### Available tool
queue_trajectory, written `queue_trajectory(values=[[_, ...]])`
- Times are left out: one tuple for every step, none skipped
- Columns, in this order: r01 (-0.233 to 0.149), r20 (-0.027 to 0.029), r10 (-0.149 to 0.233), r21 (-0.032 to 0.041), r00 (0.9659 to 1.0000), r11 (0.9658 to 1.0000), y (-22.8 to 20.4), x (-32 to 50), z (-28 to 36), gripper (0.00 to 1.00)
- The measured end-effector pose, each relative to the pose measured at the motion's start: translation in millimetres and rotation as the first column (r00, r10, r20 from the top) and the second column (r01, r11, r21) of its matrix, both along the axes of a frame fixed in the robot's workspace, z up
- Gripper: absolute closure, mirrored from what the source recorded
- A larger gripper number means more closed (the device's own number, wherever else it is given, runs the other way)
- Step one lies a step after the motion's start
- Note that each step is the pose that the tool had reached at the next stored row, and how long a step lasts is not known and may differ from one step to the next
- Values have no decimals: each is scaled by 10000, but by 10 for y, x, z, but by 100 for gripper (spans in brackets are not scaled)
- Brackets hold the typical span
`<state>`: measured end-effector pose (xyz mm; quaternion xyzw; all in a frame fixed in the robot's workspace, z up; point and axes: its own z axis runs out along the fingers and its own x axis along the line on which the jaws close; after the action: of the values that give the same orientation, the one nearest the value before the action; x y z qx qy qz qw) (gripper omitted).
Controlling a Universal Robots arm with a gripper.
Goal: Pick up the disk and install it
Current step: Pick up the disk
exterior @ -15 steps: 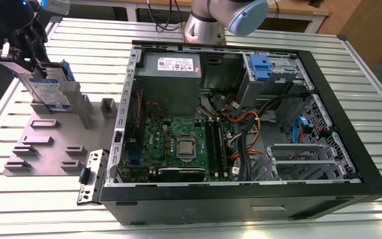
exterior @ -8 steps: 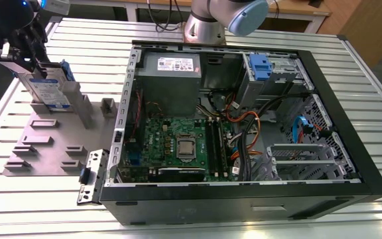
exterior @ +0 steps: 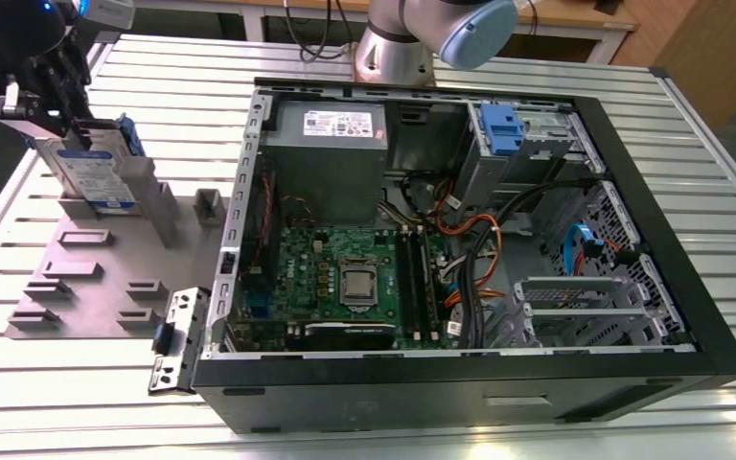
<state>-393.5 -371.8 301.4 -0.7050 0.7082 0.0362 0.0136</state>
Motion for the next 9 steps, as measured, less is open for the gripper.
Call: queue_trajectory(values=[[0,-1,0,0,10000,10000,0,0,0,64],[0,0,0,0,10000,10000,0,0,0,64],[0,0,0,0,10000,10000,0,0,0,64],[0,0,0,0,10000,10000,0,0,0,64],[0,0,0,-1,10000,10000,0,0,0,64],[0,0,0,-1,10000,10000,0,0,0,64],[0,0,0,-2,10000,10000,0,0,0,64],[0,0,0,-3,10000,10000,0,0,0,64],[0,0,0,-4,10000,10000,0,0,0,64]])
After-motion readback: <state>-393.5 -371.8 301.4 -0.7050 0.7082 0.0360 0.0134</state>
